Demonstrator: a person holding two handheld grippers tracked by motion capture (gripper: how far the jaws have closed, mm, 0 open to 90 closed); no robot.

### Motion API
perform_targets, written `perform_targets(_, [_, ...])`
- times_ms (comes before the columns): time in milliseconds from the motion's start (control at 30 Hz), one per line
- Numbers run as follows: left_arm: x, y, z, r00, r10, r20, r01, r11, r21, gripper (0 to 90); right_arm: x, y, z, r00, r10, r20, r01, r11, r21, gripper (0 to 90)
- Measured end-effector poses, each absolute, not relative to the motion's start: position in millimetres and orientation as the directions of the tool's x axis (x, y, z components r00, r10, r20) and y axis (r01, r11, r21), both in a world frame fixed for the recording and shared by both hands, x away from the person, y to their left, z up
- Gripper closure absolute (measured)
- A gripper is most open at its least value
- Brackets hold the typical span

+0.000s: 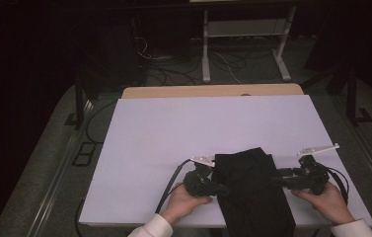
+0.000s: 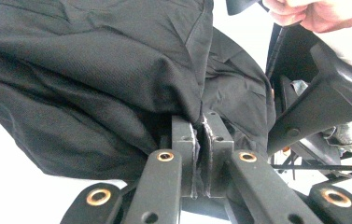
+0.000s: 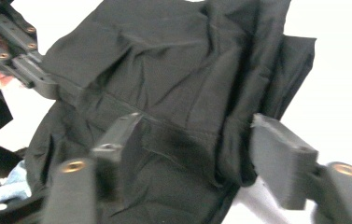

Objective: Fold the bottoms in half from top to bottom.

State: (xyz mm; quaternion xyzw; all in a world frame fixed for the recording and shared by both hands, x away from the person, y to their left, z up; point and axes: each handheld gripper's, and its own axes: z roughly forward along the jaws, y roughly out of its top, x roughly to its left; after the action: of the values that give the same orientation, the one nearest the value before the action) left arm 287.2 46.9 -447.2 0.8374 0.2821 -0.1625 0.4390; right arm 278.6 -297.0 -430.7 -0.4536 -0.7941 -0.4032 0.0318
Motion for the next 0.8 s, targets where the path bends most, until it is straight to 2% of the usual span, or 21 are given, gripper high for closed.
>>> perform_targets(67, [287.6,46.9,-447.7,0.787,0.332,-0.519,0.616,-0.456,0.643,84.4,279.2,-295.9,-429.0,-0.589,0.701,0.404,0.739,0.263,0.621,15.3])
perform_targets(200, [287.7,46.9,-447.7,0.787,0.331,-0.521,0.617,-0.455,0.642,84.5,283.3,-296.8,-424.7,-0.600,0.693,0.401,0.719,0.246,0.650,10.2])
perform_targets(233, [287.7,46.9,-447.7,0.787,0.332,-0.519,0.616,-0.456,0.643,84.4,286.8,-297.2,-422.6,-0.607,0.688,0.398,0.708,0.240,0.664,4.6])
perform_targets(800, [288.6,48.3,-447.2,0.791,0.328,-0.517,0.612,-0.459,0.644,84.4,323.4,-292.9,-414.7,-0.593,0.703,0.392,0.699,0.207,0.685,2.1])
